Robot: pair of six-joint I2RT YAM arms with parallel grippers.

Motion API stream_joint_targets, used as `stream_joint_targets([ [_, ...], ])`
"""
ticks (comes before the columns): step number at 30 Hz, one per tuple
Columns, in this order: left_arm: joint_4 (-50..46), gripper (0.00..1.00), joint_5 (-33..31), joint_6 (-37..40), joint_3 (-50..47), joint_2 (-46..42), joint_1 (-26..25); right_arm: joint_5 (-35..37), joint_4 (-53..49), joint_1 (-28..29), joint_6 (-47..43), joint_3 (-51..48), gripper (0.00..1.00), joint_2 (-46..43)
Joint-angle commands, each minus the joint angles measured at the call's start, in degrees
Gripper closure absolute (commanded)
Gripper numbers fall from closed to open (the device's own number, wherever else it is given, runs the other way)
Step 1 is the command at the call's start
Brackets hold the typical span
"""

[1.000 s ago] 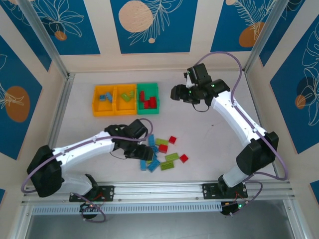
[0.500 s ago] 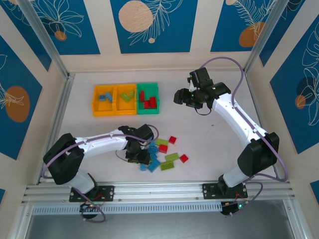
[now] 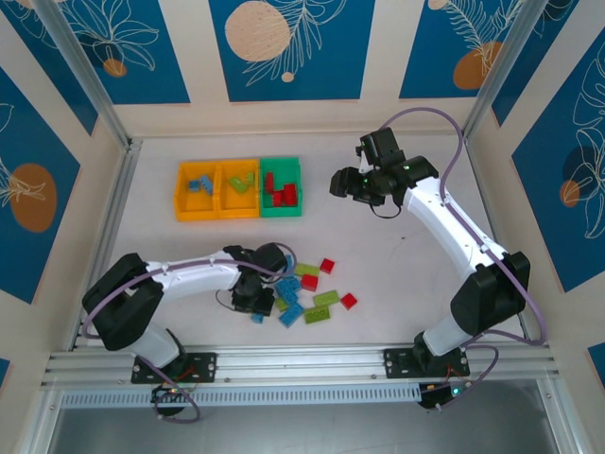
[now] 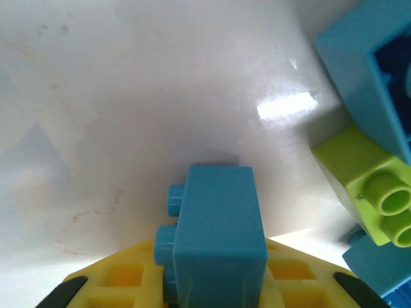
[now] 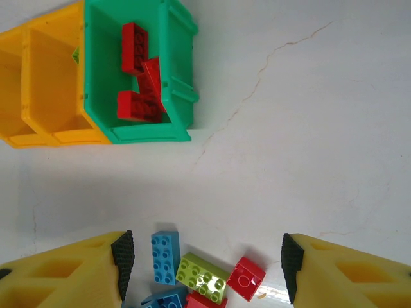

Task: Sort the legos into containers by color

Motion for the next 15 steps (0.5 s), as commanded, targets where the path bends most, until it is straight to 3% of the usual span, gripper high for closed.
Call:
stream_joint_targets([
  [1, -1.8, 0.78, -5.7, 1.2, 1.7, -5.4, 1.6, -1.5, -1.2, 0.3, 0.8, 1.1, 0.35, -2.6],
  [5, -5.3, 0.80, -9.8, 5.6, 5.7, -10.9, 9.2, -3.5, -0.6, 1.9, 1.4, 0.1, 0.35, -4.4],
  [8, -4.3, 0.80, -10.2, 10.6, 9.7, -11.4, 18.5, -5.7, 1.8, 3.8, 2.6, -1.4, 0.35, -5.3],
  [15, 1.4, 0.79, -11.9, 19.2, 25.4, 1.3, 35.3, -5.8, 1.3, 6.0, 3.3, -0.3, 0.35, -3.2],
])
